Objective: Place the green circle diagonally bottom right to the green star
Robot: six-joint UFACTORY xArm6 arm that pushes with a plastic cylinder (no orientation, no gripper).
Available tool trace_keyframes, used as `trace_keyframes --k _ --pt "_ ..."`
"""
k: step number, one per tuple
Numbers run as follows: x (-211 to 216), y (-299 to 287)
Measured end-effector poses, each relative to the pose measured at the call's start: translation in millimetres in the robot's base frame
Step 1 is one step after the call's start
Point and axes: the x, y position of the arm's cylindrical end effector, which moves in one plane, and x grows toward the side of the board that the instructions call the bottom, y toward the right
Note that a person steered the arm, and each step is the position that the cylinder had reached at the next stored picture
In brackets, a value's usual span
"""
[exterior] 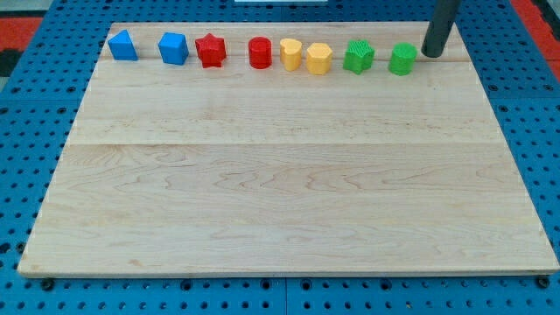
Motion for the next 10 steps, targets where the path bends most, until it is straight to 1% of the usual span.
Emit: trace_keyframes --k 1,2,3,4,9,10 --pt "-50 -22" --pt "-52 -84" --pt "-25 -101" --pt "-23 -91" --pt "0 -99" --pt "-19 -88"
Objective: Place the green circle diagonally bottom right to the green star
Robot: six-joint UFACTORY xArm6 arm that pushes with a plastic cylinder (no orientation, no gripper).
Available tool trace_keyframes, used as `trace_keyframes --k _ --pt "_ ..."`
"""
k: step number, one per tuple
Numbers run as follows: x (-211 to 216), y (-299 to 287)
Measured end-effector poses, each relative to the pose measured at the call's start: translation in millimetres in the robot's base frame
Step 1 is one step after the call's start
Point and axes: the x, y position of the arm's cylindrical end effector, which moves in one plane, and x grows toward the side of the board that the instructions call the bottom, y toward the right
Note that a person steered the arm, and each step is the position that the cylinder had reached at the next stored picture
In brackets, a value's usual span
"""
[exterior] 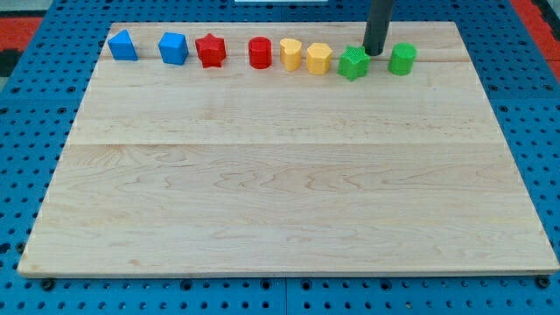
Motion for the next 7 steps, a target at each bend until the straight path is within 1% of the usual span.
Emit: trace_keyframes --k 1,2,3,4,5,6,7 --pt "-23 25" --pt "-9 30" --pt "47 40" --pt "64 53" --pt "64 93" --pt "119 119" --pt "164 83"
